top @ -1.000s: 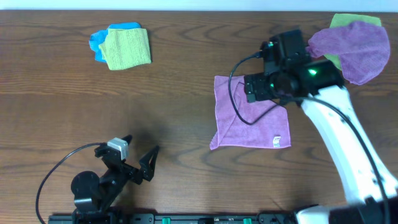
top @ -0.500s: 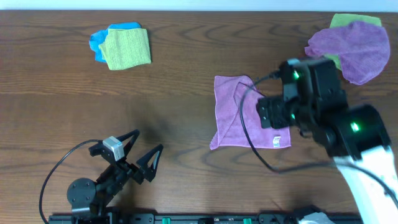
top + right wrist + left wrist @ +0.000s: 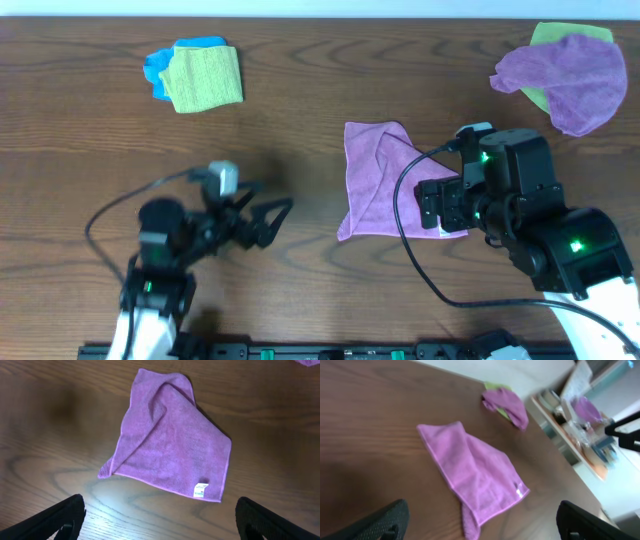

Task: Fold the cloth
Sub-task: 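Reach the left gripper to the pink cloth's top-left corner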

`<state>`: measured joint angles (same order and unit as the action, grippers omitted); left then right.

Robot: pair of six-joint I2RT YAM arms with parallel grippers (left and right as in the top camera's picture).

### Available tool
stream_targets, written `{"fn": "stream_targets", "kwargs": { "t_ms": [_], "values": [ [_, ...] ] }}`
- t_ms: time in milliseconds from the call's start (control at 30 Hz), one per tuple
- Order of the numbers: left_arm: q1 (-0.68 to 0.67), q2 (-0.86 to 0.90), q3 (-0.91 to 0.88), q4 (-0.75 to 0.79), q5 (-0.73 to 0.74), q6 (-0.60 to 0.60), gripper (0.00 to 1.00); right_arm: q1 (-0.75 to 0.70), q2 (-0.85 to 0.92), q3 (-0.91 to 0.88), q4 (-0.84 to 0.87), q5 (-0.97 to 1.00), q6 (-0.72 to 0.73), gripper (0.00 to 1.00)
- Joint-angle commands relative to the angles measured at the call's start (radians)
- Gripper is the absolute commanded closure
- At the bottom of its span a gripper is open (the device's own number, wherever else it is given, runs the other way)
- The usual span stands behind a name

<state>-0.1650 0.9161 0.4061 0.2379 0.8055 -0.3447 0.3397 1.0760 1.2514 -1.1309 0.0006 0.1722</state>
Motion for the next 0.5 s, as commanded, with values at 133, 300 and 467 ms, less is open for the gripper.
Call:
{"fn": "stream_targets", "kwargs": {
  "t_ms": [133, 300, 467],
  "values": [
    [-0.121, 0.441, 0.346, 0.001, 0.011, 0.053, 0.02, -0.01, 0.024, -0.004, 0.014, 0.022, 0.023, 0.05],
    [-0.179, 0.756, 0.653, -0.087, 0.03, 0.053, 0.0, -0.057, 0.069, -0.004, 0.039, 0.029, 0.002, 0.05],
    [-0.182, 0.883, 0.782, -0.124, 0.029, 0.053, 0.0, -0.093, 0.096, -0.004, 0.062, 0.029, -0.002, 0.25]
  ]
}}
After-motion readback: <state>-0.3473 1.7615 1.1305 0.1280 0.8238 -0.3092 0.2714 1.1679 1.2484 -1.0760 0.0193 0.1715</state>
